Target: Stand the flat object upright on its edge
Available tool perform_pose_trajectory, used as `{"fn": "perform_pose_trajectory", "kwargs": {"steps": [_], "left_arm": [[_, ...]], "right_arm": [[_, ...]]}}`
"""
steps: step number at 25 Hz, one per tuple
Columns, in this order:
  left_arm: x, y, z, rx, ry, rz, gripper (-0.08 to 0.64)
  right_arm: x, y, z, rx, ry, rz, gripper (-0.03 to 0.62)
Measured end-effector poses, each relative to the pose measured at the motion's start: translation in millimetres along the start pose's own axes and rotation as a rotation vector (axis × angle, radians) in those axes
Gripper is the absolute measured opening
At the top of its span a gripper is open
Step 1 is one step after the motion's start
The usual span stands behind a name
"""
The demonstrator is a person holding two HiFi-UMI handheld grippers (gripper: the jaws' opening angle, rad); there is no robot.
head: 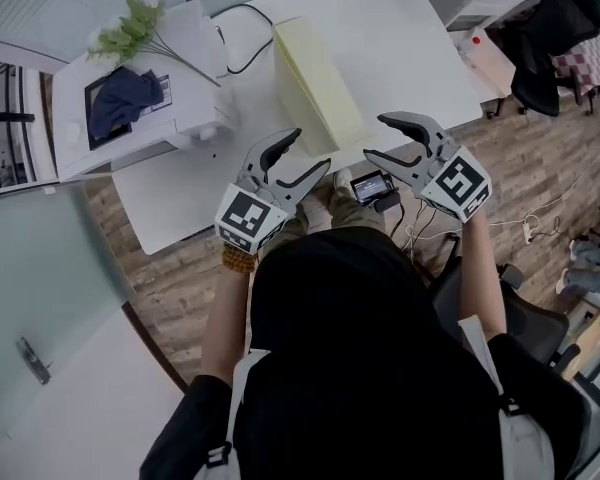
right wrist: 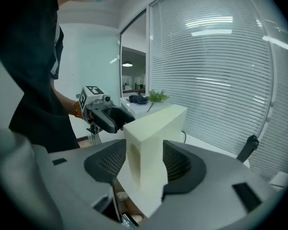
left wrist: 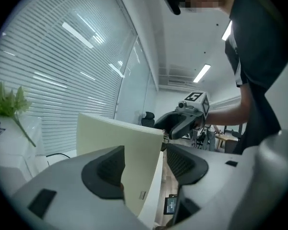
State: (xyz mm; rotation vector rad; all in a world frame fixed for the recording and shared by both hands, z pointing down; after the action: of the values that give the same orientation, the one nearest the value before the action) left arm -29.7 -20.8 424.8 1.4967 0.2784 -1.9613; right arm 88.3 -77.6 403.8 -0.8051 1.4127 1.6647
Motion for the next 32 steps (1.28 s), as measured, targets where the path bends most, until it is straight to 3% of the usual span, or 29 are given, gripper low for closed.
{"fn": "perform_pose_trajectory", "kwargs": {"steps": [6,11,16,22,32], "left_arm": [[8.0,30.3,-14.5,0.048,0.045,0.041,0.270],[13.8,43.2,-6.5,0.187,0.127,0.102,0.247],[23.7,60.6,-6.1,0.244,0.123,0.075,0.224],[31.1,97.4,-6.5,0.237,0.146,0.097,0.215],[36.1,132.8,-2.6,0.265,0.138,0.076,0.213]], "right_arm": [[-0.7,25.1,3.7,0.111,-0.121,-0.023,0.219],[-2.8,31.1,-7.5,0.039,-0.270,0.060,0.192],[-5.6,22.2,-26.2,-0.001,-0.334,0.066,0.180],[-21.3,3.9,-53.5,-0.050,-0.346,0.063,0.170],[-41.6,-5.6,-84.7,-0.041,-0.310,0.026,0.170]]}}
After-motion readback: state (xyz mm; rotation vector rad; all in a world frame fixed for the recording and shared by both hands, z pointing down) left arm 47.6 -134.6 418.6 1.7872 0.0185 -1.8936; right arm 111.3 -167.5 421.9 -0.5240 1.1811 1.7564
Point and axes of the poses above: the fingertips, and each gripper's own axes: y forward along the fingers, z to its left, x out of its top, the point moved 3 cm from there along -y, backward along the fingers, and after that the axes turned 9 degrees about -y, right-handed, at the moved point
